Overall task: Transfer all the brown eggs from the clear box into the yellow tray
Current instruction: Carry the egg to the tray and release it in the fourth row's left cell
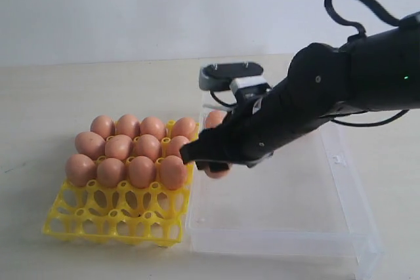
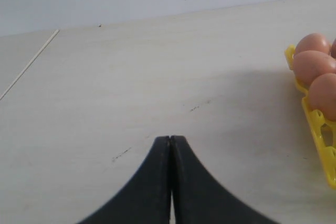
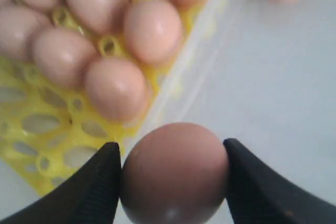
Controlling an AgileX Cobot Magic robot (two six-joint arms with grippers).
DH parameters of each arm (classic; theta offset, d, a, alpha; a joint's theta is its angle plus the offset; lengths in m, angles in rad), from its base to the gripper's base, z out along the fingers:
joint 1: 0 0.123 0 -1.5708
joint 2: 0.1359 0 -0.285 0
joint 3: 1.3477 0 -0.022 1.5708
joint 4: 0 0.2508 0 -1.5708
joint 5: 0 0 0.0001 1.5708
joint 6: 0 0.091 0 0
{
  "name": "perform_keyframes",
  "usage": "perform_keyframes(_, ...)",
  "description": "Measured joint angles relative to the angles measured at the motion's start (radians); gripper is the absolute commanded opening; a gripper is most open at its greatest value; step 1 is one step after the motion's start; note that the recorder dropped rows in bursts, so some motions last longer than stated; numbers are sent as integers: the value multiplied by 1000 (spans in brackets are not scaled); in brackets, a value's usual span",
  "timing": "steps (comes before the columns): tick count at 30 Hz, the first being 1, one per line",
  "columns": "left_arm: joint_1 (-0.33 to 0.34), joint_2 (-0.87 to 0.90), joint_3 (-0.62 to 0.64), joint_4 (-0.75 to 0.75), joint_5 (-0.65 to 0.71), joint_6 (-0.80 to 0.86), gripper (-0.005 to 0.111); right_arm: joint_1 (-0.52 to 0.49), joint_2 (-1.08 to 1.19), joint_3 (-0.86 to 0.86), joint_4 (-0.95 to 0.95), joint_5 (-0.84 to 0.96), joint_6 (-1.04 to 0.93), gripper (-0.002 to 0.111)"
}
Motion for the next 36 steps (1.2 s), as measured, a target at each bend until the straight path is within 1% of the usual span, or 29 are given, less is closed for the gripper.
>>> perform_keyframes(5,0,0,0,0,0,0,0,77,-34,0,-47,-194,-4,0)
perform_keyframes(9,0,0,0,0,0,0,0,146,6,0,-114,-338,-4,0)
perform_keyframes(13,0,0,0,0,0,0,0,204,70,0,-209,-443,-2,0)
perform_keyframes(18,0,0,0,0,0,0,0,263,145,0,-357,-545,70,0)
perform_keyframes(23,0,0,0,0,0,0,0,287,218,-74,-532,-554,222,0)
perform_keyframes(25,0,0,0,0,0,0,0,287,250,-125,-582,-528,280,0)
perform_keyframes(31,0,0,0,0,0,0,0,312,323,-274,-636,-368,318,0)
perform_keyframes(36,0,0,0,0,0,0,0,349,373,-361,-638,-289,307,0)
